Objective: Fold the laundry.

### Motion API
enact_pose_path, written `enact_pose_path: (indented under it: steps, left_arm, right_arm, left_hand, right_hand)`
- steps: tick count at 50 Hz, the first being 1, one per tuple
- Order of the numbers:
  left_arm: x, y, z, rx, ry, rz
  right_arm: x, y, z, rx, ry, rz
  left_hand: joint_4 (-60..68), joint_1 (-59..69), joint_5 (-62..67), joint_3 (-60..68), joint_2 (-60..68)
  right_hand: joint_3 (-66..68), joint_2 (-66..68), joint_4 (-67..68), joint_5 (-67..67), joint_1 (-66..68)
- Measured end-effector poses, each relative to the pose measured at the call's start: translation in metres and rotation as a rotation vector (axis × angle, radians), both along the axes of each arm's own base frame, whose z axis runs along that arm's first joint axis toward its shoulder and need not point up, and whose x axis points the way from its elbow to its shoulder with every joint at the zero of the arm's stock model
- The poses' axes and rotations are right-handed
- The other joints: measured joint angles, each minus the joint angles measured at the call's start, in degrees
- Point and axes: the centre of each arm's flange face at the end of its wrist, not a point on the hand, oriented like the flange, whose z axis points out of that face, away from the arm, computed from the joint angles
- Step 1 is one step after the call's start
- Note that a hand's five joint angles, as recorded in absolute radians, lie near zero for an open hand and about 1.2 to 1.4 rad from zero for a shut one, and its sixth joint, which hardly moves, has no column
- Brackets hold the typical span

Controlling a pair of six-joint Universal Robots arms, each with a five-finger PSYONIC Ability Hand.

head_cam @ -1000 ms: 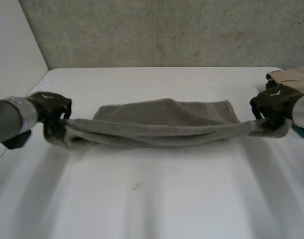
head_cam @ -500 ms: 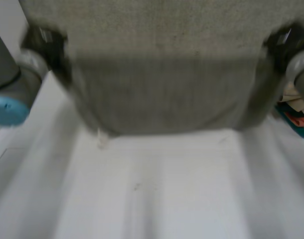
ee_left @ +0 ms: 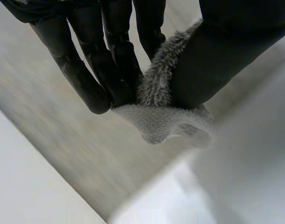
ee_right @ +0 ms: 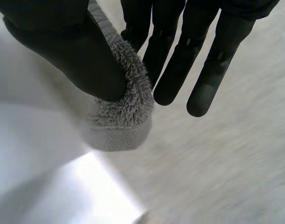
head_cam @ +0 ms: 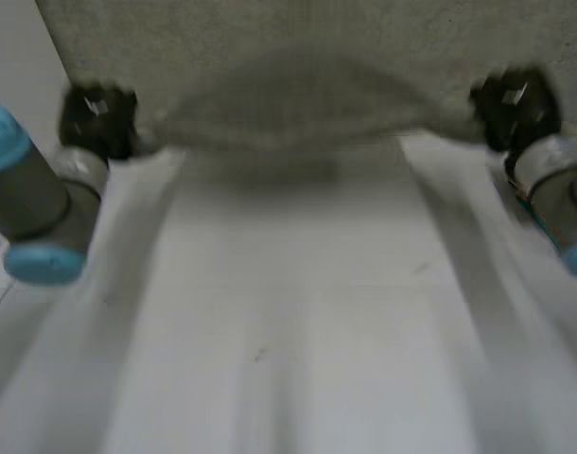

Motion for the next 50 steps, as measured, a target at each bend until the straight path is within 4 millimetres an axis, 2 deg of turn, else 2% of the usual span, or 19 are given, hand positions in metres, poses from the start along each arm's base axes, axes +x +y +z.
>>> enact_pose_path:
  steps: [4,6,10,11,16,18,25,29,34,40,50]
  left_arm:
    - [-0.001,0.02,-0.055,0.158,-0.069,-0.029]
    - [0.0,0.03,-0.076,0.222,-0.105,-0.039]
    - [0.003,0.044,-0.097,0.29,-0.155,-0.05]
    - [0.003,0.05,-0.101,0.308,-0.173,-0.055]
    - [0.005,0.059,-0.098,0.312,-0.195,-0.063]
    - [0.006,0.061,-0.092,0.3,-0.196,-0.067]
    - [0.01,0.06,-0.08,0.278,-0.189,-0.071]
    - [0.011,0.058,-0.077,0.276,-0.186,-0.068]
    - [0.012,0.057,-0.074,0.28,-0.182,-0.066]
    - [0.011,0.057,-0.072,0.3,-0.187,-0.069]
    - [0.012,0.053,-0.069,0.342,-0.184,-0.064]
  right_arm:
    - [-0.004,0.019,-0.057,0.208,0.087,0.036]
    - [-0.008,0.029,-0.077,0.288,0.128,0.045]
    - [-0.016,0.038,-0.094,0.372,0.171,0.038]
    - [-0.021,0.04,-0.095,0.4,0.18,0.025]
    - [-0.03,0.045,-0.081,0.474,0.16,-0.02]
    - [-0.032,0.049,-0.067,0.523,0.131,-0.037]
    - [-0.032,0.055,-0.032,0.677,0.037,-0.069]
    - [-0.03,0.05,-0.026,0.736,0.013,-0.077]
    - [-0.025,0.043,-0.033,0.798,0.024,-0.081]
    - [-0.024,0.043,-0.049,0.823,0.057,-0.075]
    - [-0.034,0.062,-0.065,0.704,0.057,-0.026]
  left_hand:
    - [0.0,0.0,0.0,0.0,0.0]
    - [0.0,0.0,0.0,0.0,0.0]
    - [0.0,0.0,0.0,0.0,0.0]
    - [0.0,0.0,0.0,0.0,0.0]
    - [0.0,0.0,0.0,0.0,0.0]
    - [0.0,0.0,0.0,0.0,0.0]
    - [0.0,0.0,0.0,0.0,0.0]
    - [0.0,0.0,0.0,0.0,0.0]
    - [0.0,0.0,0.0,0.0,0.0]
    - [0.0,0.0,0.0,0.0,0.0]
    - [0.0,0.0,0.0,0.0,0.0]
  right_hand:
    - [-0.2,0.0,-0.4,-0.3,0.0]
    - [-3.3,-2.9,-3.6,-3.5,-0.3]
    - [-10.2,-9.7,-10.3,-10.5,-5.0]
    - [-15.7,-15.1,-15.9,-16.3,-11.8]
    - [-31.1,-30.3,-31.5,-32.8,-26.9]
    - [-36.8,-36.0,-37.0,-38.4,-32.7]
    - [-39.5,-39.1,-40.2,-42.0,-35.0]
    - [-39.5,-39.1,-40.2,-42.0,-35.0]
    - [-39.5,-39.1,-40.2,-41.6,-35.0]
    - [-39.5,-39.1,-40.2,-41.3,-35.0]
    - [-39.5,-39.1,-40.2,-41.7,-35.0]
